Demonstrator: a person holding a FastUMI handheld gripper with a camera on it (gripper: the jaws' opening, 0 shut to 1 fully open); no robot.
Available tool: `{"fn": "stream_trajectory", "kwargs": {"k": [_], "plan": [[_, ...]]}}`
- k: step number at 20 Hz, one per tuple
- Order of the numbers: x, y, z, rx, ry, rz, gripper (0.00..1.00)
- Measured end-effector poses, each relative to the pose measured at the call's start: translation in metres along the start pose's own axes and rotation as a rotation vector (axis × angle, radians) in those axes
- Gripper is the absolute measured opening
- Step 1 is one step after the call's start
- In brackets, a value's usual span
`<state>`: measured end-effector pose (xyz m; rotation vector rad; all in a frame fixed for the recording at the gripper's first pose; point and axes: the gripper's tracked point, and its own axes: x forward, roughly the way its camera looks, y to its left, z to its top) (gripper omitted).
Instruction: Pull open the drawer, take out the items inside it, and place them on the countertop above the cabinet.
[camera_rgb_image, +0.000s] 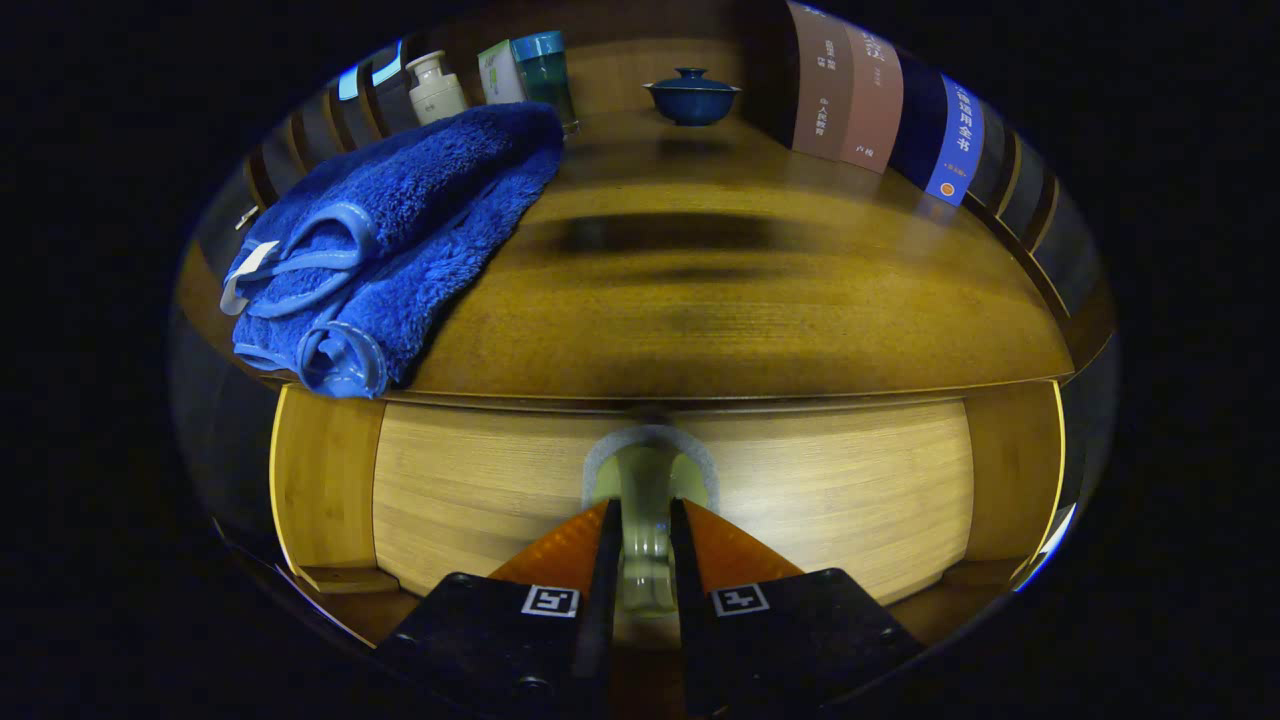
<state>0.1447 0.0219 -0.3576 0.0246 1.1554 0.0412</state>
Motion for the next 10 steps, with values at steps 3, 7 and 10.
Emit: {"fn": "stream_trajectory", "kwargs": {"k": [3, 7, 10], "plan": [[0.0021, -0.0018, -0.0004, -0.013, 0.004, -0.008, 0.33], [0.0010, -0.0010, 0.0018, -0.005, 0.006, -0.004, 0.20], [0.0009, -0.0013, 0.0008, -0.016, 0.002, 0.001, 0.20]]}}
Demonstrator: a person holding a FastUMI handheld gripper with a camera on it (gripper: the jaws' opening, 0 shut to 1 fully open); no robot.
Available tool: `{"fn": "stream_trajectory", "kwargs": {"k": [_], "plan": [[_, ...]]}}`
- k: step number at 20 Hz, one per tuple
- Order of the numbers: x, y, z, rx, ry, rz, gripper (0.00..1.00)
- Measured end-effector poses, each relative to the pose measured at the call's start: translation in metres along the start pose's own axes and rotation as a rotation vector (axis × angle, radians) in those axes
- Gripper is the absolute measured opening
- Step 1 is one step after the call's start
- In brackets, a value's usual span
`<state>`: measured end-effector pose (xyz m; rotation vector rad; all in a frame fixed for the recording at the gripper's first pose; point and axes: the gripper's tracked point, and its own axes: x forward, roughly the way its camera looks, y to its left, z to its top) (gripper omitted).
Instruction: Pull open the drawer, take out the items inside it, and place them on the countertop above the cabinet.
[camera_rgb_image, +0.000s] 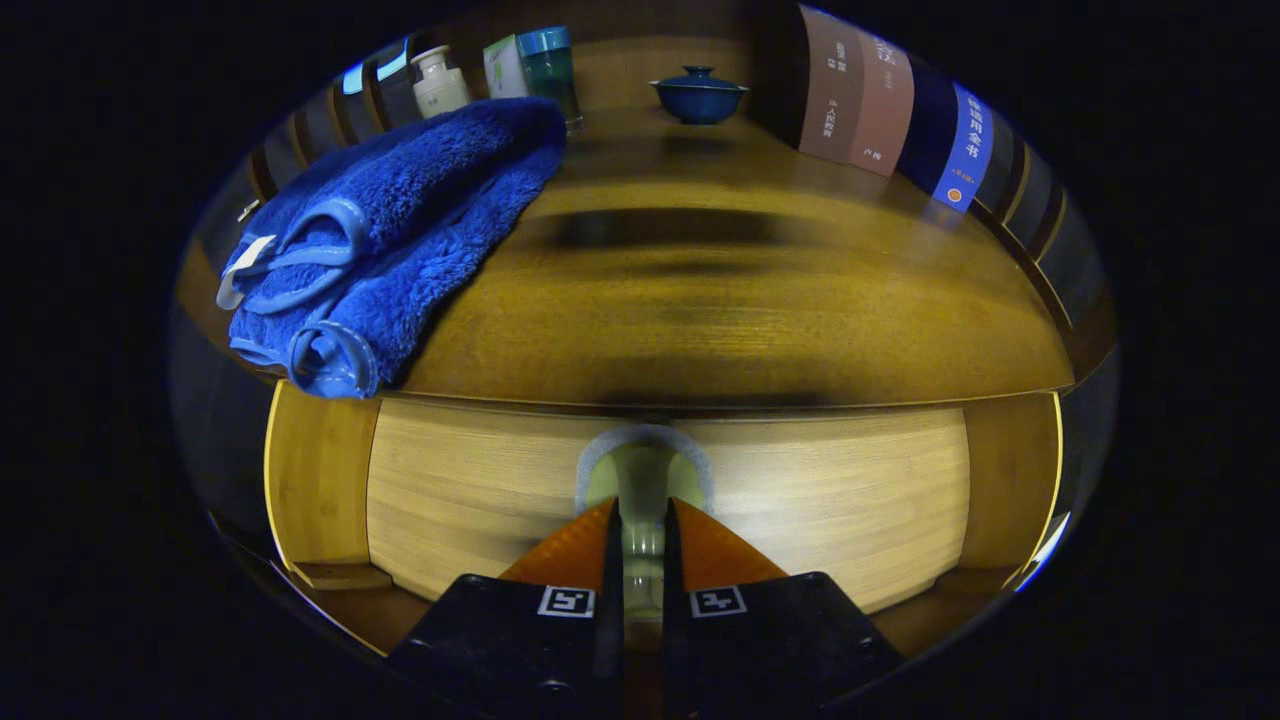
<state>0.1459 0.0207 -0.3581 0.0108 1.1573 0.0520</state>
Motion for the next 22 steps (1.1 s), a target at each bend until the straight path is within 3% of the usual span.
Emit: {"fn": "stream_trajectory", "kwargs": {"k": [9, 17, 22], "plan": [[-0.038, 0.000, -0.002, 0.023, -0.107, 0.024, 0.20], [-0.135, -0.014, 0.034, 0.063, -0.367, 0.017, 0.19], [-0.146, -0.027, 0.091, 0.079, -0.440, 0.003, 0.20]]}}
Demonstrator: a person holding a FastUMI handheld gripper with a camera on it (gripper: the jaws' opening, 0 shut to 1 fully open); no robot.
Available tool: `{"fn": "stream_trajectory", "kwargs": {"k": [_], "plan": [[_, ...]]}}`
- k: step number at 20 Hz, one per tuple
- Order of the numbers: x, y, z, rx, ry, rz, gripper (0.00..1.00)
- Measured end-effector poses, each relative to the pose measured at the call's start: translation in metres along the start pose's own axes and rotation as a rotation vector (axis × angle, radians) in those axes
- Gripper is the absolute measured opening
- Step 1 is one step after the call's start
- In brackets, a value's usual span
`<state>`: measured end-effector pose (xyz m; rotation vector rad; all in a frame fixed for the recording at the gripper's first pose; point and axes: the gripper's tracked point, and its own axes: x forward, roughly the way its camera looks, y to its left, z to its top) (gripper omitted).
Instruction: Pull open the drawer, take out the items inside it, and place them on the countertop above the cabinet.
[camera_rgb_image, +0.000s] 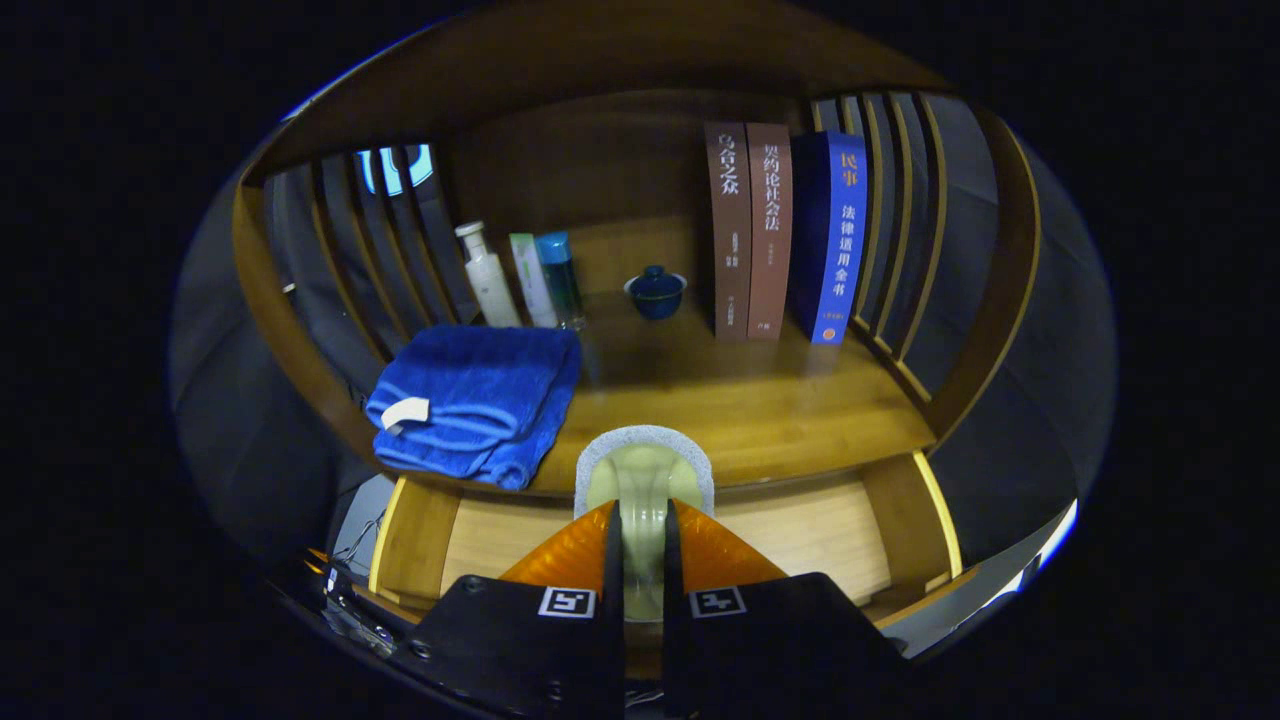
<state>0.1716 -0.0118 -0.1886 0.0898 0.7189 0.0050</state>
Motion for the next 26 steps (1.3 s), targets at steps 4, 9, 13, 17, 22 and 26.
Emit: {"fn": "stream_trajectory", "kwargs": {"k": [4, 9, 13, 17, 22, 26], "plan": [[0.047, 0.002, 0.041, 0.022, 0.013, 0.004, 0.19], [0.107, 0.002, 0.051, 0.009, 0.096, -0.011, 0.19], [0.125, 0.003, 0.058, -0.010, 0.099, -0.030, 0.20], [0.131, 0.007, 0.051, -0.012, 0.116, -0.011, 0.27], [0.127, 0.006, 0.056, 0.024, 0.088, -0.021, 0.82], [0.098, 0.007, 0.061, 0.020, 0.028, -0.017, 1.00]]}}
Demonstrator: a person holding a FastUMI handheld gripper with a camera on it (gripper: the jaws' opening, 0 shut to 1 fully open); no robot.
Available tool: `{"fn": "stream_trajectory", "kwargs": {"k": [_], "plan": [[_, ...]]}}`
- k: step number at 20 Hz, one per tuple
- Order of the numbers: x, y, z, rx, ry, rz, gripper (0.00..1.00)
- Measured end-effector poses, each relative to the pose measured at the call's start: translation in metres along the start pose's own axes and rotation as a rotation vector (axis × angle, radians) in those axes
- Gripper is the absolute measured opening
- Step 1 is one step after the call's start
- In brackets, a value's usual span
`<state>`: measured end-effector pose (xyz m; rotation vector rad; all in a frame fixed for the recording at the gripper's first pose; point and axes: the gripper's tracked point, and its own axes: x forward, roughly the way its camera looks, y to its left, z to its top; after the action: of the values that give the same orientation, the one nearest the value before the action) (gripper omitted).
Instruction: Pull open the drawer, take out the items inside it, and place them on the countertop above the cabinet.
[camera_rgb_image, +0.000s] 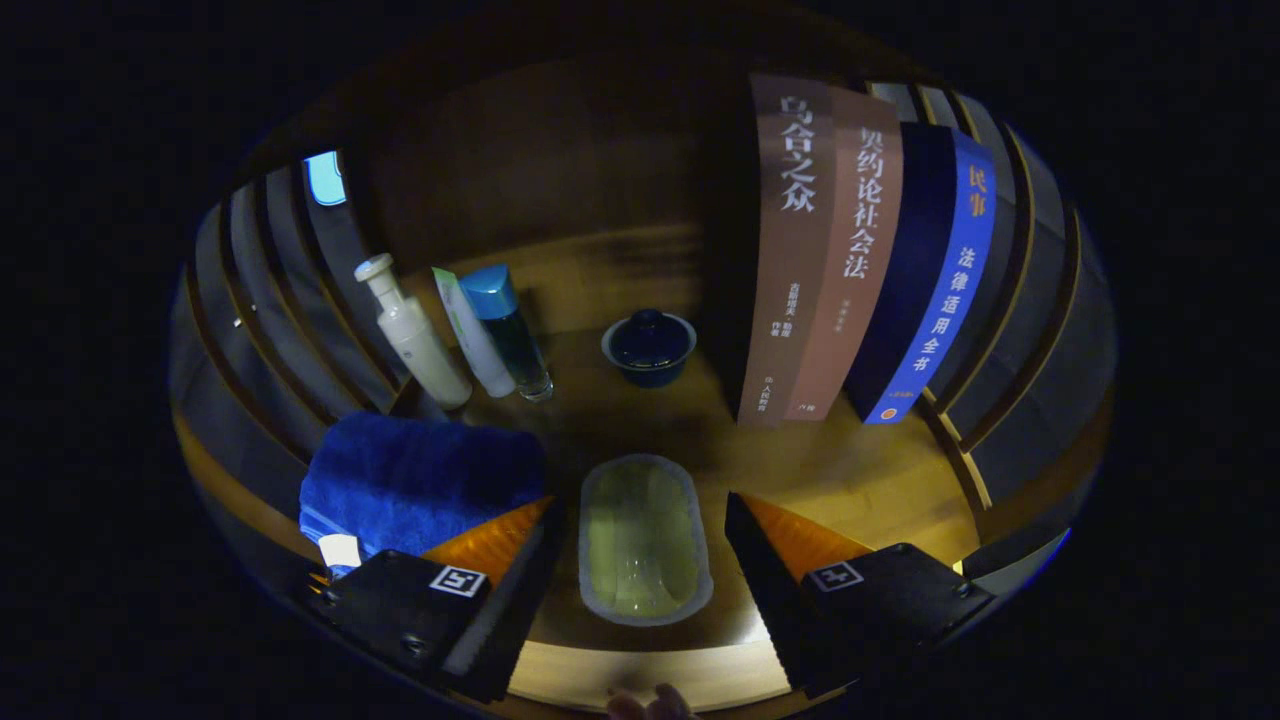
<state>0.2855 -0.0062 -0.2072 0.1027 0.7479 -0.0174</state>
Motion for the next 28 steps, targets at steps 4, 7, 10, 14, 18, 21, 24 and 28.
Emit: {"fn": "stream_trajectory", "kwargs": {"k": [4, 7, 10, 14, 18, 21, 24, 28], "plan": [[-0.058, 0.002, -0.005, 0.029, -0.144, 0.024, 1.00], [-0.103, 0.003, -0.016, 0.061, -0.260, 0.044, 0.99], [-0.150, 0.003, -0.031, 0.066, -0.362, 0.059, 0.99], [-0.199, 0.000, -0.073, 0.039, -0.458, 0.071, 0.99], [-0.212, -0.005, -0.141, 0.006, -0.477, 0.061, 0.99], [-0.205, -0.002, -0.194, -0.024, -0.454, 0.054, 0.99], [-0.186, -0.006, -0.230, -0.019, -0.460, 0.029, 0.99], [-0.156, -0.010, -0.258, -0.016, -0.413, 0.017, 0.99]]}}
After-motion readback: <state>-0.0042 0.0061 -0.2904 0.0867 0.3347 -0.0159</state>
